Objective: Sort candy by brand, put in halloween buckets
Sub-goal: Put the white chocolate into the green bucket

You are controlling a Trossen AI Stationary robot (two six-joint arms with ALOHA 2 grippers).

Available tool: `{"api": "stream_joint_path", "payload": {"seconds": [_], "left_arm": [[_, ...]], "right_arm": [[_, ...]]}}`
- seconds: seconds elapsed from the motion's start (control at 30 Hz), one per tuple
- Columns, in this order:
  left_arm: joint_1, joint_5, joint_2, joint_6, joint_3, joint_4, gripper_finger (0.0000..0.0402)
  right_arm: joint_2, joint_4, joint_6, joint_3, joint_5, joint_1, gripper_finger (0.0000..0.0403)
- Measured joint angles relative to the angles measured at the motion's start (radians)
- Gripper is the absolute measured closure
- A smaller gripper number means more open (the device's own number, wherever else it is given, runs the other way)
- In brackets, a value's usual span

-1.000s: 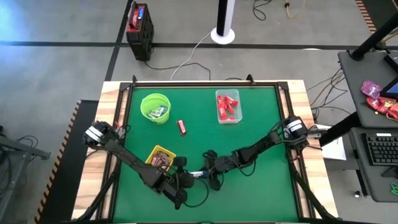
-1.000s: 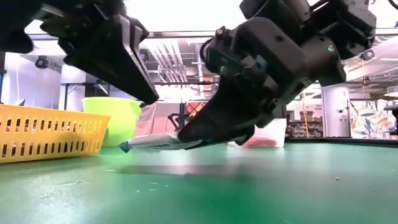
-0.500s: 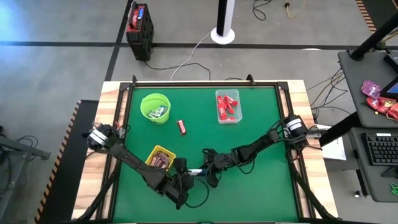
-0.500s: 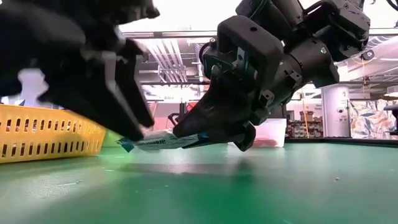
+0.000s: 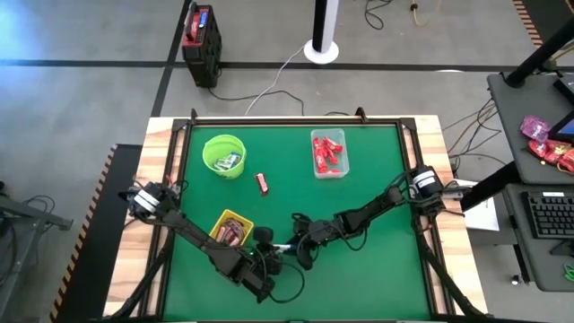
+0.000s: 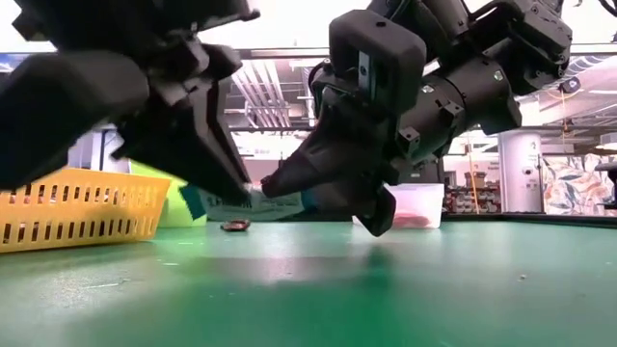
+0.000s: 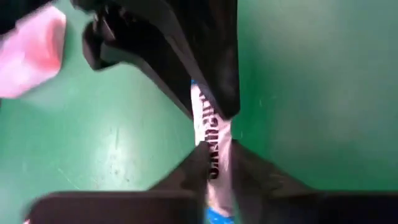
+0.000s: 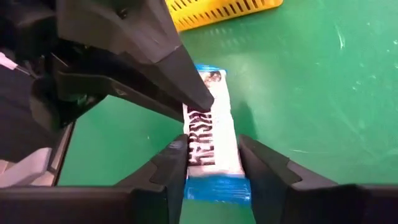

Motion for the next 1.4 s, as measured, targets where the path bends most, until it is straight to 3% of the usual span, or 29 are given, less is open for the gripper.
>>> {"api": "stream_joint_path", "payload": {"seconds": [0.07, 0.3, 0.53, 0.73, 0.93, 1.2, 1.27, 1.4], "left_arm": [[0.0, 0.002, -0.001, 0.016, 0.022, -0.03, 0.0385], [0.003, 0.022, -0.015, 0.01, 0.122, -0.229, 0.0395], [0.006, 0.027, -0.065, -0.057, 0.236, -0.555, 0.04], [0.053, -0.01, -0.172, -0.164, 0.276, -0.847, 0.0401], [0.176, -0.049, -0.35, -0.28, 0.219, -1.058, 0.04], [0.466, -0.057, -0.63, -0.107, 0.022, -1.002, 0.04], [0.551, -0.019, -0.691, -0.025, -0.042, -0.918, 0.04], [0.702, 0.167, -0.777, 0.093, -0.167, -0.674, 0.04]], "right_arm": [[0.0, 0.009, 0.001, 0.0, -0.001, 0.0, 0.0263], [-0.069, 0.013, -0.008, 0.0, -0.016, -0.01, 0.0205], [-0.245, -0.095, -0.101, 0.0, -0.019, -0.022, 0.0169], [-0.391, -0.24, -0.199, 0.0, 0.041, -0.024, 0.0156], [-0.446, -0.332, -0.228, 0.0, 0.092, -0.024, 0.0159], [-0.406, -0.357, -0.229, -0.001, 0.097, -0.024, 0.0155], [-0.396, -0.353, -0.225, -0.001, 0.097, -0.025, 0.0154], [-0.392, -0.361, -0.19, -0.002, 0.096, -0.037, 0.0154]]}}
